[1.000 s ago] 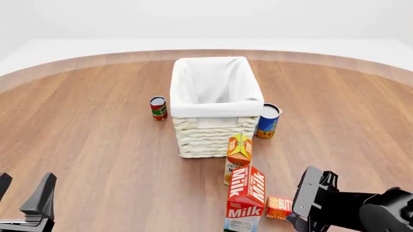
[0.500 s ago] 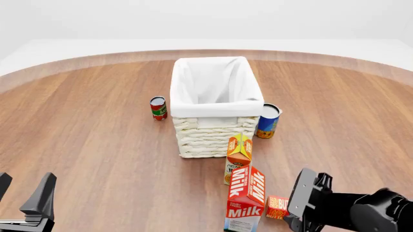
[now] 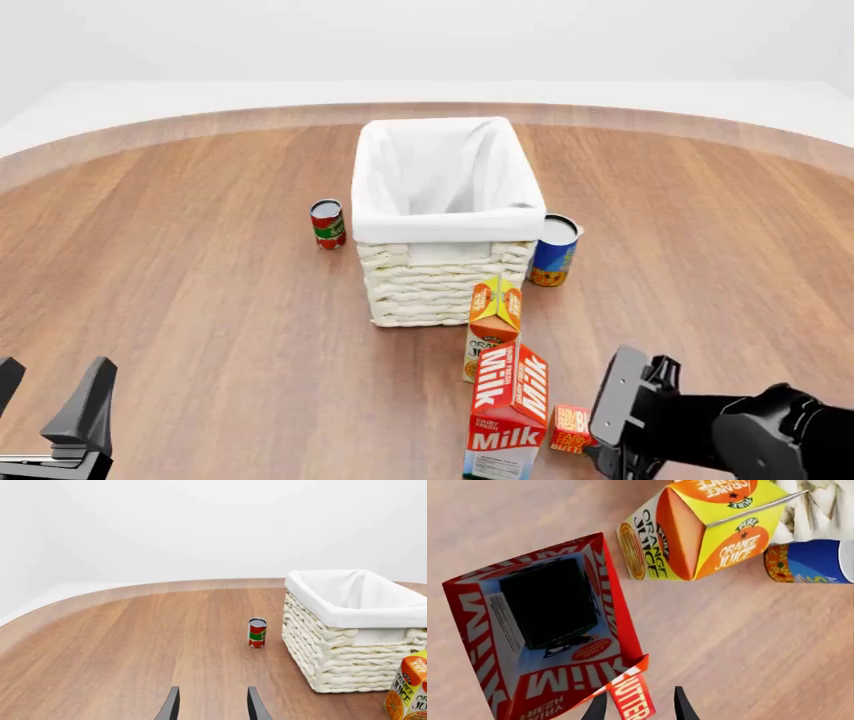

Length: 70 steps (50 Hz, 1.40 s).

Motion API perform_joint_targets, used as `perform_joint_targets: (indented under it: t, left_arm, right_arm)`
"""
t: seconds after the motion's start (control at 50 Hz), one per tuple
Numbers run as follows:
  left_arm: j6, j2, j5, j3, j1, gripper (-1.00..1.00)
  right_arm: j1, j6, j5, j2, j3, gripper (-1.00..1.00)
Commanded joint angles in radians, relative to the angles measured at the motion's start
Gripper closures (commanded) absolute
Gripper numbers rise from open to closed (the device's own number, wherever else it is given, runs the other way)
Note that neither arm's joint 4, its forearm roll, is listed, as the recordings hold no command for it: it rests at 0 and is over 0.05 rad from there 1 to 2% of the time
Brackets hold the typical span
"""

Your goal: Pick up the butter and put it in the basket.

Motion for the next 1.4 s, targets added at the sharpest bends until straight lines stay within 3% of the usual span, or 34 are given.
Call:
perform_joint_targets:
  t: [0.02,0.32,0.62,0.68,0.7,0.78,0.8,0.82,0.86,1.4]
  left_arm:
    - [0.0,0.0,0.0,0.0,0.0,-1.0]
    - [0.0,0.0,0.0,0.0,0.0,-1.0]
    - [0.0,0.0,0.0,0.0,0.0,-1.0]
    - [0.0,0.0,0.0,0.0,0.0,-1.0]
    - [0.0,0.0,0.0,0.0,0.0,-1.0]
    - [0.0,0.0,0.0,0.0,0.0,-1.0]
    - [0.0,0.0,0.0,0.0,0.0,-1.0]
    - [0.0,0.0,0.0,0.0,0.0,-1.0]
    - [0.0,0.0,0.0,0.0,0.0,-1.0]
    - [0.0,0.0,0.0,0.0,0.0,-1.0]
  right_arm:
    - [-0.008,-0.016,0.001,0.026,-0.022,-1.0]
    - [-0.023,-0.038,0.04,0.01,-0.044,-1.0]
    - [-0.002,-0.023,0.038,0.034,-0.056,-1.0]
    - [0.035,-0.001,0.048,0.006,-0.04,-1.0]
    - [0.043,0.012,0.056,0.0,-0.047,1.0]
    - [0.068,0.029,0.078,-0.02,-0.037,1.0]
    - [-0.008,-0.045,0.015,0.02,-0.059,1.0]
    - [0.015,-0.009,0.041,0.029,-0.07,1.0]
    - [0.027,-0.001,0.051,0.018,-0.067,1.0]
    - [0.0,0.016,0.136,-0.109,-0.065,1.0]
